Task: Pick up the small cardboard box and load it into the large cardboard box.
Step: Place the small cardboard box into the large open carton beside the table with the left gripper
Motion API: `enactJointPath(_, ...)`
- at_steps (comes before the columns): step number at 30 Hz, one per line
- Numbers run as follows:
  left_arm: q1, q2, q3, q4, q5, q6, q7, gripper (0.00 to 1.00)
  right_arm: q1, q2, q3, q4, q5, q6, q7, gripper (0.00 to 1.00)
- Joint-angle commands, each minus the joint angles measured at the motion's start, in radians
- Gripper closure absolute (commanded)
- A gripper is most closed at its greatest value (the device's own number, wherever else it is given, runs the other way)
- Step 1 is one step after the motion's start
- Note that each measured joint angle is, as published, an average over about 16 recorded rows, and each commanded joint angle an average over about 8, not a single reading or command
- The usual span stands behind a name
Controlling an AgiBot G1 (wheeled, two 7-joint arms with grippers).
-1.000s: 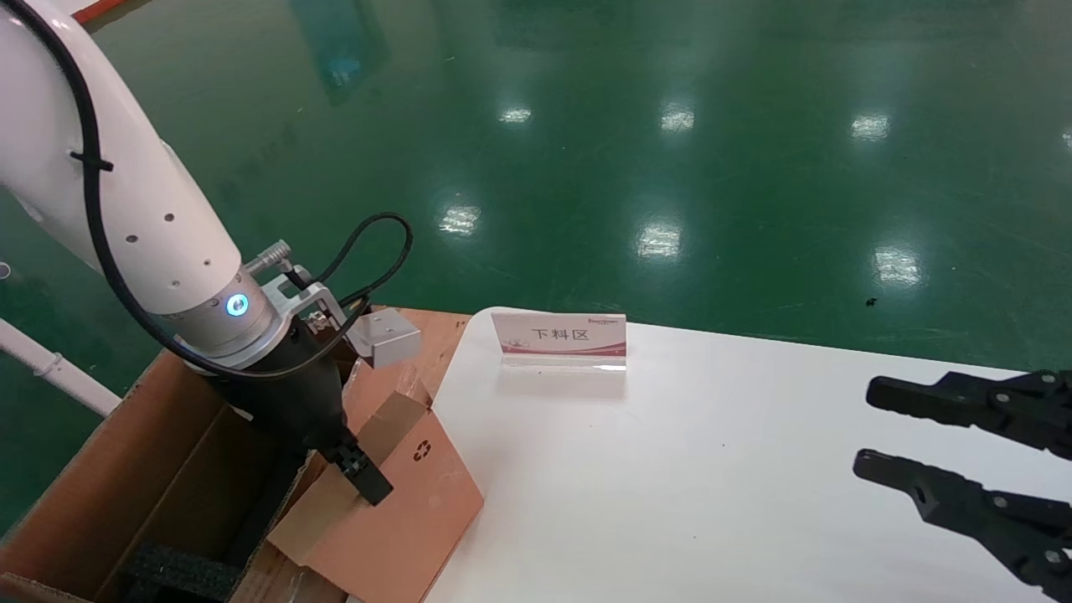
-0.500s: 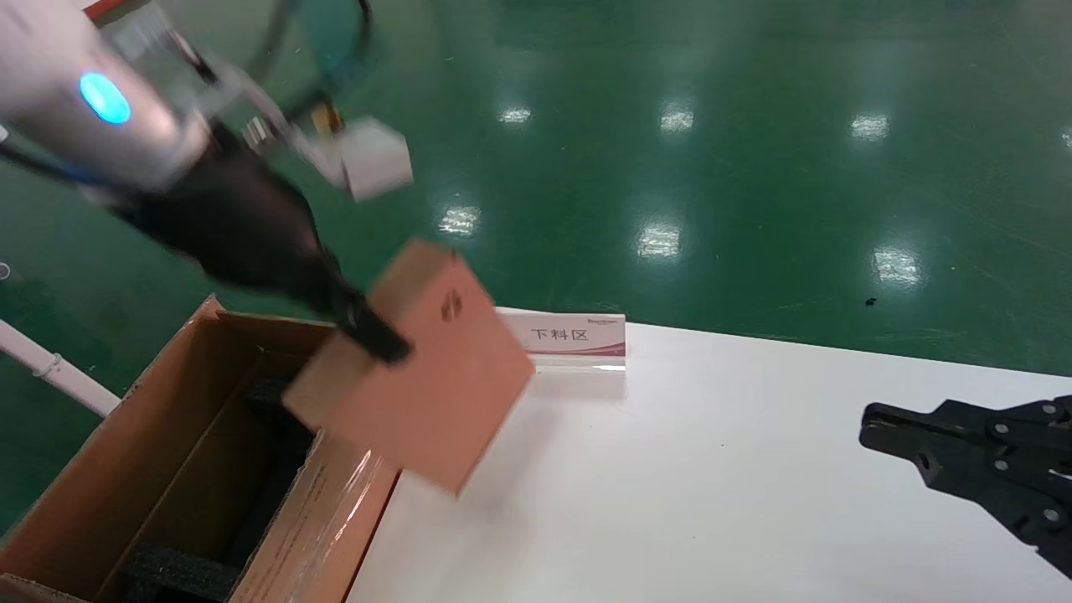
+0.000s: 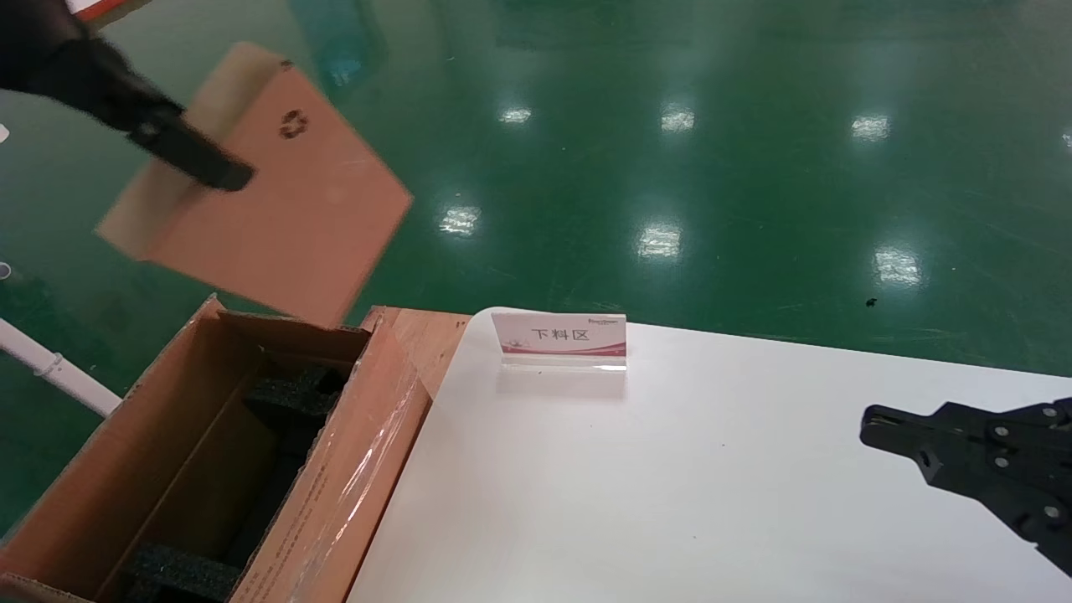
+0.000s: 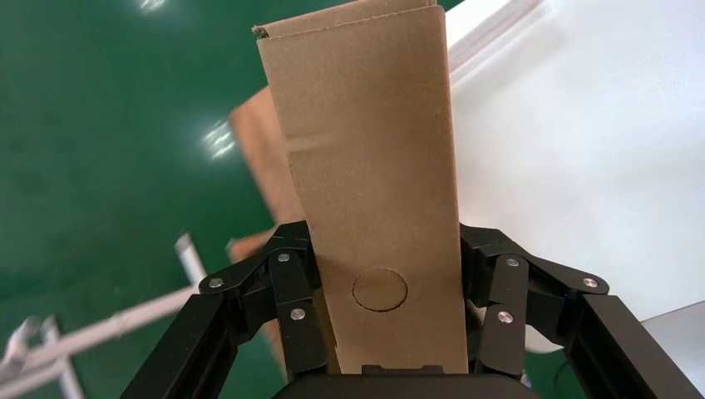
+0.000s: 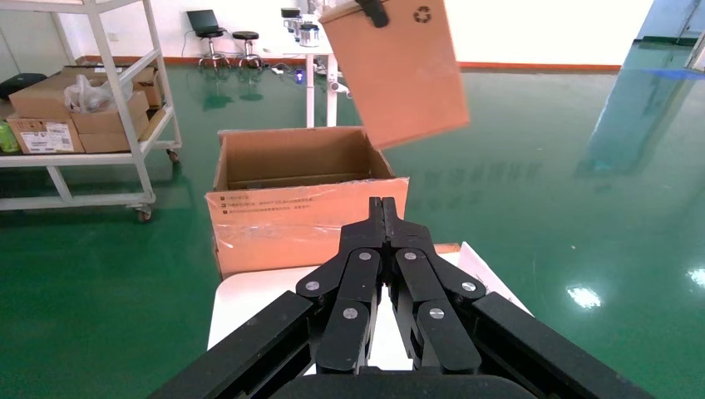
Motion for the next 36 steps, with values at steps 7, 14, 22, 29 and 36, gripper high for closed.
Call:
enactJointPath(7,-0.089,-0.015,0.259,-0.035,-0.007,0.037,0.038,1.0,0.0,0.0,0.0,0.0,0.0,0.0,0.0,0.18)
enactJointPath(14,-0.099,0.051,0.561,-0.005,-0.145,0.032,0.072,1.0,0.0,0.0,-0.001,0.0,0.001,0.0,0.0,0.0)
enactJointPath(22,-0.104,0.056,0.683,0.104,-0.236,0.0,0.148,1.0,0.0,0.001,-0.001,0.0,0.001,0.001,-0.001,0.0)
enactJointPath(29,-0.078,0.001,0.652,0.089,-0.224,-0.053,0.139,1.0,0.0,0.001,-0.002,0.0,0.001,0.001,-0.001,0.0)
enactJointPath(36,0.022,-0.071,0.578,0.052,-0.174,-0.147,0.067,1.0,0.0,0.001,-0.002,0.0,0.001,0.001,-0.001,0.0)
